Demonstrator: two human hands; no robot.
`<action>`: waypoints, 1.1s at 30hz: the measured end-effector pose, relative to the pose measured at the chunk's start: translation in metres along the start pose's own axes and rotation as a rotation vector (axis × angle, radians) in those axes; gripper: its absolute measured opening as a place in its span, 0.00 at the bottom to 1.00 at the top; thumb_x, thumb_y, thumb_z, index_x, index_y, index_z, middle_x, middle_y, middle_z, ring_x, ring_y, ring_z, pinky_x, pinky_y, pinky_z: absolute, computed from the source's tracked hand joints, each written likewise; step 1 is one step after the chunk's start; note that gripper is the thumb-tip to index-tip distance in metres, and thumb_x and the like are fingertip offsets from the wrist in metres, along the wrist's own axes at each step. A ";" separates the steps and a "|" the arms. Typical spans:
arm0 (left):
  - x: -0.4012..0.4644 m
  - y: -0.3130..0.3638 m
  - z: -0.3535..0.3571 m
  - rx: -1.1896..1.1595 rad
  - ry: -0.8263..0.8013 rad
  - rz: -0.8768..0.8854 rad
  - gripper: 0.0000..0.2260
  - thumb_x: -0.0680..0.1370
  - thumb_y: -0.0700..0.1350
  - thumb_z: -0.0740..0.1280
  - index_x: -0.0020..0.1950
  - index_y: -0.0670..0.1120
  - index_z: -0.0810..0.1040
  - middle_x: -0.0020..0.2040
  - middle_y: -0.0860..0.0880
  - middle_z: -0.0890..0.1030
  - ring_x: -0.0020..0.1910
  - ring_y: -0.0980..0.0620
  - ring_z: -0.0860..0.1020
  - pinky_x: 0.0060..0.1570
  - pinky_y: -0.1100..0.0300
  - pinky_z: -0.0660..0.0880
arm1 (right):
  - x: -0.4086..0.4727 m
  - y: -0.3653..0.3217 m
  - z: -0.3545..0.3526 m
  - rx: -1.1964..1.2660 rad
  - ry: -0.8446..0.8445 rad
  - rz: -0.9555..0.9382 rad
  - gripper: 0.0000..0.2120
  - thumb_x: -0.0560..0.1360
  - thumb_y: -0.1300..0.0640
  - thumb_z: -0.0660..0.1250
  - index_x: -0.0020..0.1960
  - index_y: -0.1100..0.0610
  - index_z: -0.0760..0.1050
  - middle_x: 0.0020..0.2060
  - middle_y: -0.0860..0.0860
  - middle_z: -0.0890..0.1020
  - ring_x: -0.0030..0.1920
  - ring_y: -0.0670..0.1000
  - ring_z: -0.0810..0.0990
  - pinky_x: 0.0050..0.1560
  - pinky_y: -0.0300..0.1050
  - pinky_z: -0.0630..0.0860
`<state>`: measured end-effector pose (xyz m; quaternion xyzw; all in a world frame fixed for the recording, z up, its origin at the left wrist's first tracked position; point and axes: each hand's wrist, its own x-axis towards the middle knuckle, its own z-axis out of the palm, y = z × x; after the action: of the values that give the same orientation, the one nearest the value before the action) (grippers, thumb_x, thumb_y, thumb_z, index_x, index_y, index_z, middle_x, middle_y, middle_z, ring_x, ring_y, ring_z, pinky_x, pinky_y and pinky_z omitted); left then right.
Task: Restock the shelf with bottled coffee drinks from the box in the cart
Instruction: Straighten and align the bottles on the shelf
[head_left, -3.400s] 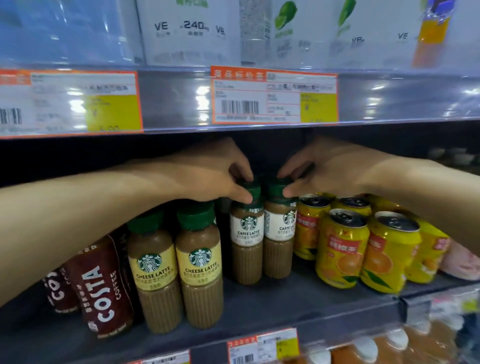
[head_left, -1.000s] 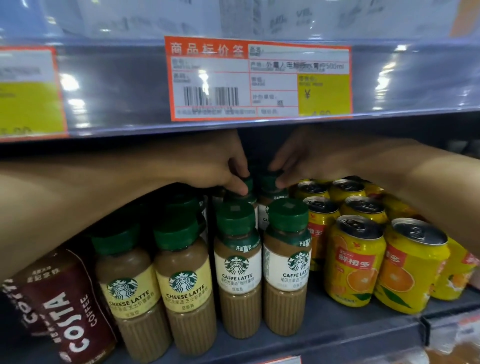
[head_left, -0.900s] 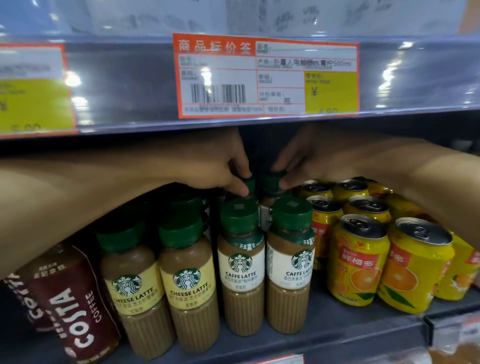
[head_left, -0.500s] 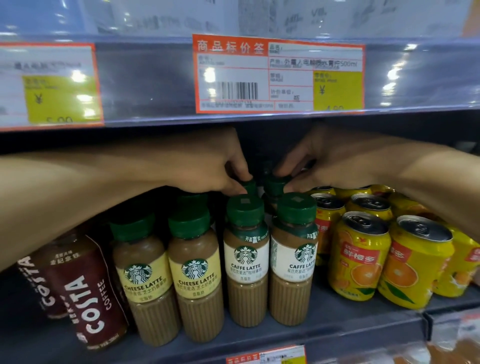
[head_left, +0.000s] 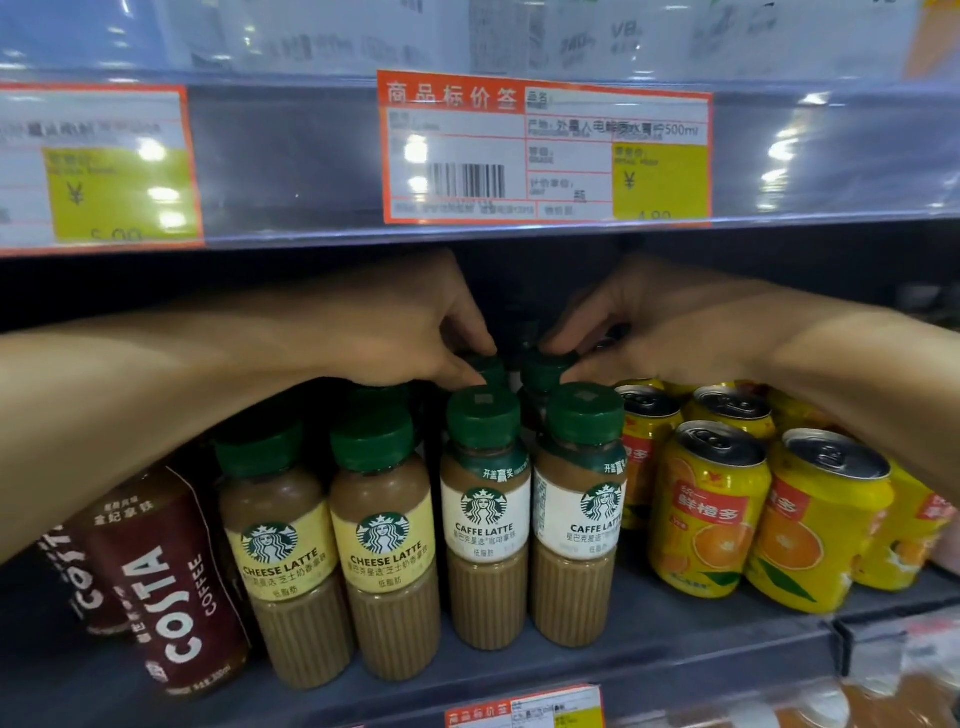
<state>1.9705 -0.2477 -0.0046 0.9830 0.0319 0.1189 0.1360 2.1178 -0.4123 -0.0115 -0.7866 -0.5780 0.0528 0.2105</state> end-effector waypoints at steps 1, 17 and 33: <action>0.001 -0.001 0.000 -0.009 0.008 -0.003 0.11 0.70 0.42 0.76 0.52 0.47 0.85 0.39 0.59 0.84 0.42 0.57 0.82 0.49 0.56 0.79 | 0.000 0.000 0.000 0.006 0.004 -0.001 0.08 0.72 0.53 0.75 0.48 0.42 0.81 0.50 0.44 0.85 0.51 0.43 0.82 0.61 0.48 0.77; 0.048 -0.036 -0.011 0.091 0.076 -0.168 0.14 0.73 0.44 0.73 0.58 0.44 0.80 0.52 0.50 0.80 0.50 0.53 0.77 0.47 0.66 0.71 | 0.061 0.027 -0.008 0.129 0.138 0.100 0.10 0.73 0.59 0.74 0.49 0.46 0.80 0.43 0.42 0.79 0.58 0.50 0.78 0.65 0.46 0.72; 0.053 -0.040 -0.001 0.169 0.067 -0.049 0.13 0.70 0.47 0.76 0.52 0.46 0.85 0.45 0.53 0.83 0.46 0.54 0.80 0.50 0.61 0.74 | 0.070 0.023 0.000 0.051 0.090 0.074 0.13 0.66 0.56 0.79 0.50 0.49 0.84 0.30 0.35 0.81 0.46 0.43 0.81 0.58 0.43 0.76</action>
<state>2.0202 -0.2043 -0.0032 0.9854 0.0705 0.1454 0.0542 2.1613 -0.3522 -0.0097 -0.8034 -0.5369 0.0399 0.2543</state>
